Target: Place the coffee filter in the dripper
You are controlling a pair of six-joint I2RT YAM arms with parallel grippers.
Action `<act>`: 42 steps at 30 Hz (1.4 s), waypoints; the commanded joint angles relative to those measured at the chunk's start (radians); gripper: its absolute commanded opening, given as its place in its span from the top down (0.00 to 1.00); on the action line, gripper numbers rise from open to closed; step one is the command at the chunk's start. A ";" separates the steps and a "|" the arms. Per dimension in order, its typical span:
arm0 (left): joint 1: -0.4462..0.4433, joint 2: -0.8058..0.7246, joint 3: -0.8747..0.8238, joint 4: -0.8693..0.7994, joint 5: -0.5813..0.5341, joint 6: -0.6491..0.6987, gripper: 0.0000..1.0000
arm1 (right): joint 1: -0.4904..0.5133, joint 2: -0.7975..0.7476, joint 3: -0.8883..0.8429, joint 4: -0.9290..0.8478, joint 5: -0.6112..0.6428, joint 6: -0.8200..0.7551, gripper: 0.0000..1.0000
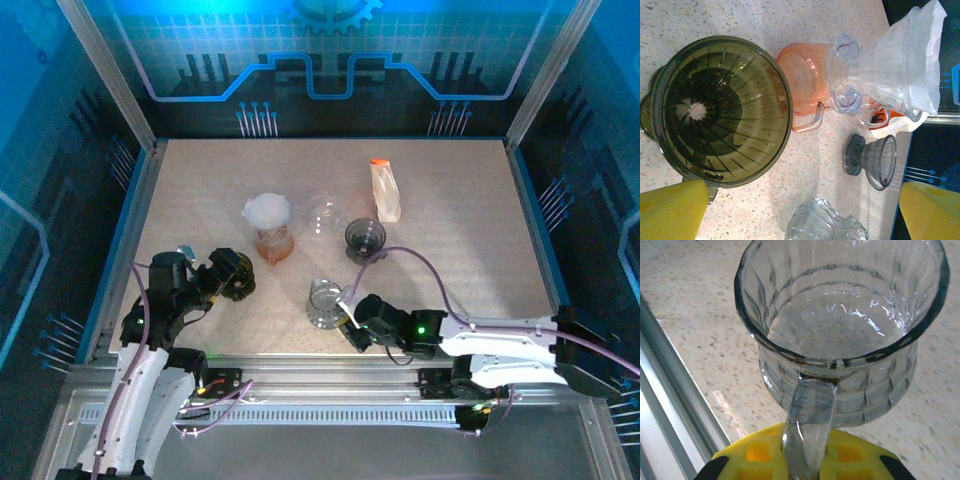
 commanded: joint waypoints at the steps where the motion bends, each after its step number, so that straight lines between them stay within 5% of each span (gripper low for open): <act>1: -0.007 -0.010 0.000 0.029 0.030 -0.013 0.01 | 0.016 -0.075 -0.030 -0.065 0.083 0.079 0.92; 10: -0.010 -0.020 -0.006 0.036 0.037 -0.011 0.01 | 0.019 -0.061 -0.054 -0.019 0.062 0.102 0.84; 16: -0.028 -0.029 -0.011 0.031 0.032 -0.001 0.01 | 0.021 -0.064 -0.048 -0.030 0.086 0.114 0.43; 25: -0.134 -0.044 0.022 0.049 -0.021 0.014 0.01 | 0.010 -0.223 0.017 -0.187 0.218 0.079 0.28; 29: -0.275 -0.043 0.041 0.065 -0.107 0.010 0.02 | -0.111 -0.232 0.077 -0.238 0.183 0.075 0.27; 38: -0.607 0.057 0.038 0.159 -0.286 -0.012 0.03 | -0.513 -0.068 0.188 -0.204 -0.109 0.023 0.25; 42: -0.693 0.129 0.021 0.226 -0.306 -0.007 0.02 | -0.615 -0.004 0.203 -0.182 -0.165 -0.014 0.25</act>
